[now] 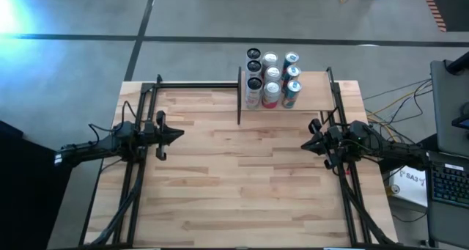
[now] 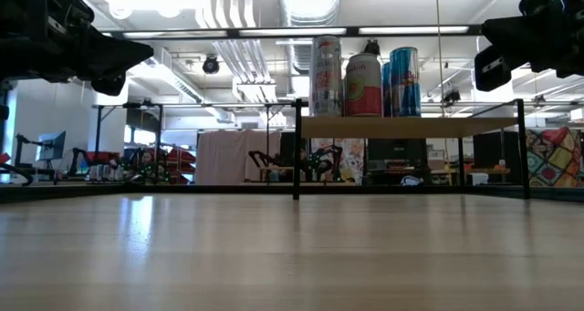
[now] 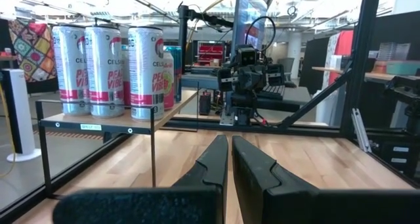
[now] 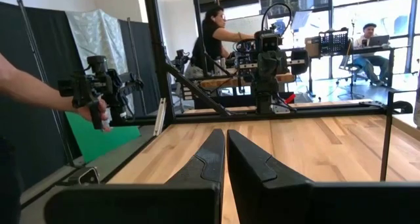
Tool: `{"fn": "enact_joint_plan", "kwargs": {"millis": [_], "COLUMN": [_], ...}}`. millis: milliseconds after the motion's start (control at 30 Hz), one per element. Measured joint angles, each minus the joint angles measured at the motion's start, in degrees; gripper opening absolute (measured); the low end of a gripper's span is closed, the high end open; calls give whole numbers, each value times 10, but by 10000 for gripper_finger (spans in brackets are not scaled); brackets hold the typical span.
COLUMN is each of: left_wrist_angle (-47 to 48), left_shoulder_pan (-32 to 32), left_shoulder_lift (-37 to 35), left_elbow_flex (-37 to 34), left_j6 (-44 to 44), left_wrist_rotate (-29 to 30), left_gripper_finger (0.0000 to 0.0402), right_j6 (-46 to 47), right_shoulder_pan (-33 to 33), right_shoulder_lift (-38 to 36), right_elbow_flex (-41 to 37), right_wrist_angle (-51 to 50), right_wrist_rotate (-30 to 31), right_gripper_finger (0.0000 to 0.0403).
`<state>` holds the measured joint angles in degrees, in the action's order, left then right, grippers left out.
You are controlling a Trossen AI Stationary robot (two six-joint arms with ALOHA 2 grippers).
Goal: Place canned beverage on shelf
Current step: Return to Home Position
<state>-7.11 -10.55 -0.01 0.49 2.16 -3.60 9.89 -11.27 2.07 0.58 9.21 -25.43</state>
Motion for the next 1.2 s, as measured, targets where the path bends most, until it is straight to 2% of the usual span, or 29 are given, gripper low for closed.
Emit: {"fn": "enact_joint_plan", "kwargs": {"millis": [1200], "left_wrist_angle": [3], "left_shoulder_pan": [0], "left_shoulder_lift": [0], "left_elbow_flex": [8], "left_j6": [5], "left_wrist_rotate": [0], "left_gripper_finger": [0], "right_j6": [0], "right_shoulder_pan": [0], "right_shoulder_lift": [0], "right_elbow_flex": [0], "right_wrist_angle": [0], "right_wrist_rotate": [0], "right_gripper_finger": [9]}}
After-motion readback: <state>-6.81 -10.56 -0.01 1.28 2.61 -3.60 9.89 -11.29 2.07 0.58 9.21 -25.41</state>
